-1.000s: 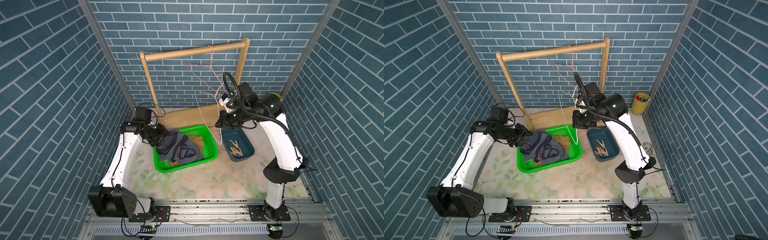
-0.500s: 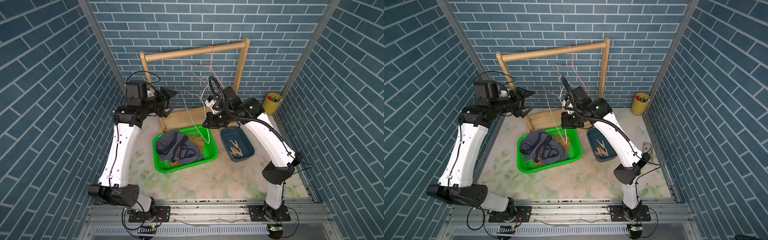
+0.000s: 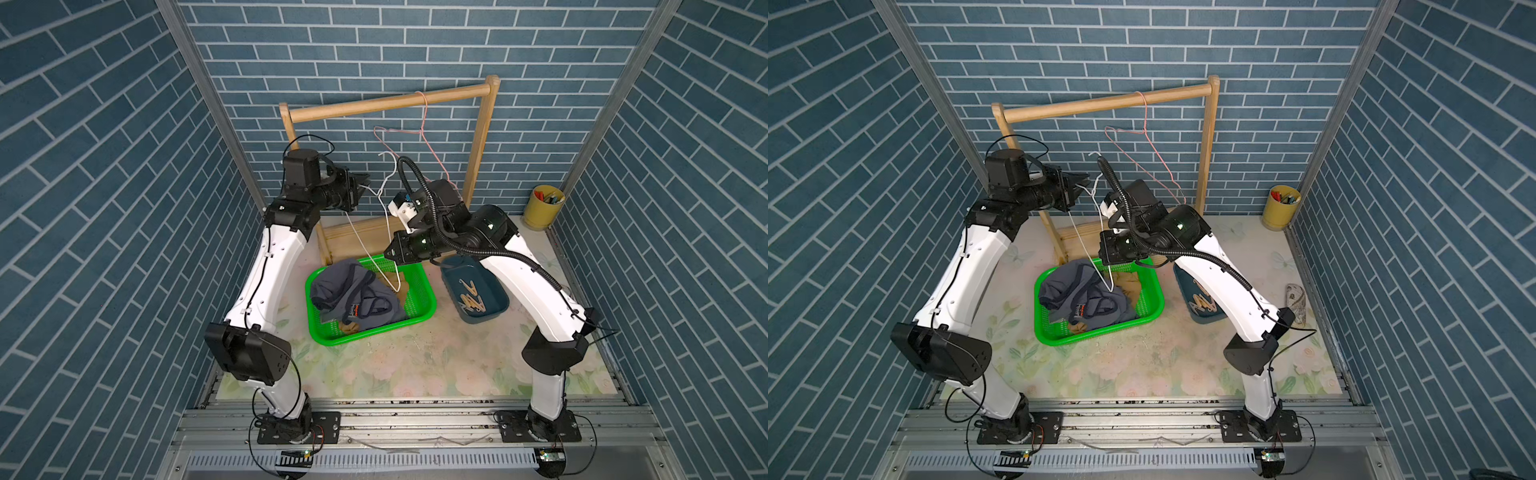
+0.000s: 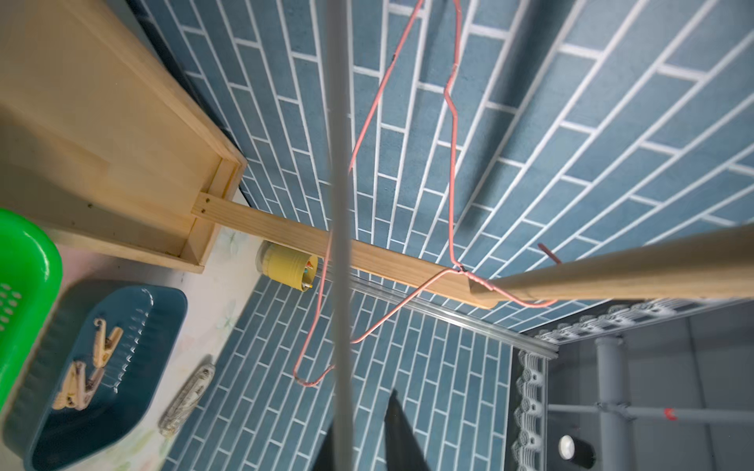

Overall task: Remove the clothespins securing tank tops to the hanger
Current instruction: Adjust the hanger.

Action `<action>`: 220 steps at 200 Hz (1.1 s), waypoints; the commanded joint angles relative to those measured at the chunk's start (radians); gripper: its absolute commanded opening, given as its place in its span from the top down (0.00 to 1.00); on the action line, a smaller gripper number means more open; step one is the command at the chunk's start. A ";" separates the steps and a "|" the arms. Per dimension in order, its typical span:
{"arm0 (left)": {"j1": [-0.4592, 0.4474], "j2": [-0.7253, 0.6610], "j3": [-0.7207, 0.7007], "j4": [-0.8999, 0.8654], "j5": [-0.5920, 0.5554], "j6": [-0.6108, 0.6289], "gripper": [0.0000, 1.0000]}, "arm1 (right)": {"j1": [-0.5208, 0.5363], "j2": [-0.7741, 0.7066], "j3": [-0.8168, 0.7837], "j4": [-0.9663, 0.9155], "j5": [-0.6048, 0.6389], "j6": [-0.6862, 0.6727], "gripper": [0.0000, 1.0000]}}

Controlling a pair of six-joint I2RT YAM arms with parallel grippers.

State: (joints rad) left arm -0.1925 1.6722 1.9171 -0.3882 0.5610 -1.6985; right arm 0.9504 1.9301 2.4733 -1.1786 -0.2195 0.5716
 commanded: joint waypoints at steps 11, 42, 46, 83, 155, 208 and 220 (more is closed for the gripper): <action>-0.002 -0.055 -0.033 0.014 -0.022 -0.035 1.00 | 0.011 -0.031 0.001 0.004 0.041 0.027 1.00; -0.001 -0.071 -0.060 0.020 -0.042 -0.079 1.00 | 0.014 -0.050 -0.026 -0.021 0.060 0.034 0.92; -0.001 -0.069 -0.057 0.025 -0.046 -0.084 1.00 | 0.016 -0.056 -0.030 -0.024 0.064 0.034 0.88; -0.001 -0.016 -0.001 0.083 -0.055 -0.143 1.00 | 0.034 -0.158 -0.188 0.013 0.069 0.043 0.68; -0.001 0.054 0.097 0.036 -0.031 -0.121 0.77 | 0.044 -0.232 -0.242 0.064 0.189 0.032 1.00; 0.043 -0.018 0.176 -0.356 -0.029 0.236 0.14 | -0.027 -0.075 0.031 -0.016 0.182 -0.053 1.00; 0.054 -0.050 0.164 -0.408 -0.033 0.294 0.13 | -0.057 -0.043 0.085 -0.015 0.159 -0.059 1.00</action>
State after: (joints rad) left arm -0.1589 1.7050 2.0659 -0.5713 0.5194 -1.6112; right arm 0.9550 1.8256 2.4577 -1.2243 -0.0765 0.5476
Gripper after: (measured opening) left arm 0.865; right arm 0.052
